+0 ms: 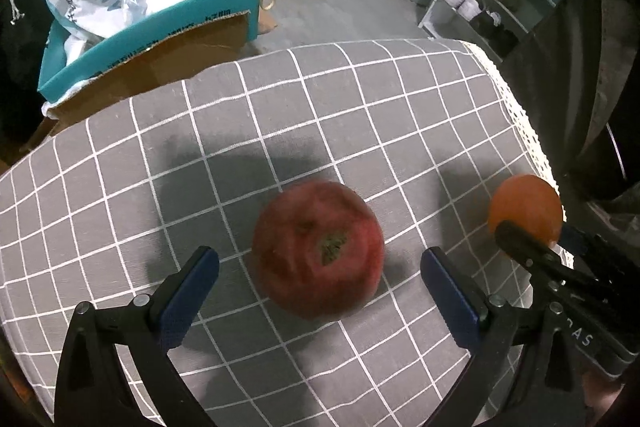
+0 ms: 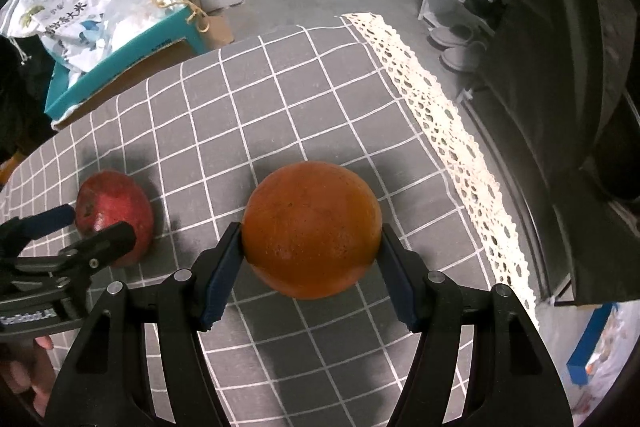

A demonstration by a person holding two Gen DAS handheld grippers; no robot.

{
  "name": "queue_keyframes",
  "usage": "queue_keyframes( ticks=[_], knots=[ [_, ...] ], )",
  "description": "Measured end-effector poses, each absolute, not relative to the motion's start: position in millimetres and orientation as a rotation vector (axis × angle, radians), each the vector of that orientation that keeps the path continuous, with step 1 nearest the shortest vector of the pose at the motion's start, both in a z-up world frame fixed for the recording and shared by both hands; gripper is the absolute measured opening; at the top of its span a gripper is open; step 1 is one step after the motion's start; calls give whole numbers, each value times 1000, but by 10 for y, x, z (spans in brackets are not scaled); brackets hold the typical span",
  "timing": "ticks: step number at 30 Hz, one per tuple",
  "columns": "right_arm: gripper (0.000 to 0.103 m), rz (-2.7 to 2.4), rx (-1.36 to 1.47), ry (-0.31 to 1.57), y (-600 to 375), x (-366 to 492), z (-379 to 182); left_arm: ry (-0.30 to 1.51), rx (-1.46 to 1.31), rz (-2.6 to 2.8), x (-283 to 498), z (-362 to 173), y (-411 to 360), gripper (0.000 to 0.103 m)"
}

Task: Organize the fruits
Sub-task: 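Grasp the orange with the right gripper while the left gripper approaches the red apple, then grasp the red apple with the left gripper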

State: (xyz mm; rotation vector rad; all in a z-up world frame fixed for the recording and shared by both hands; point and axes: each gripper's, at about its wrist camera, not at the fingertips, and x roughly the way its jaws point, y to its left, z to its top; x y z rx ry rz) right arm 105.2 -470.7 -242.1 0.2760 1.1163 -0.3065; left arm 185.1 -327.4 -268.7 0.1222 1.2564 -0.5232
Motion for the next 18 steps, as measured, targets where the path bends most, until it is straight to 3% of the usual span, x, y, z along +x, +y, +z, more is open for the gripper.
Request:
queue_keyframes(
  ticks=[4, 9, 18],
  knots=[
    [66, -296, 279, 1115, -4683, 1059, -2411, 1282, 110, -524, 1886, -2750, -3267, 82],
    [66, -284, 275, 1110, -4644, 1065, -2392, 1312, 97, -530, 1894, -2845, -3250, 72],
    [66, -272, 239, 1100, -4559, 1047, -2343, 1270, 143, -525, 1776, -2821, -3224, 72]
  ],
)
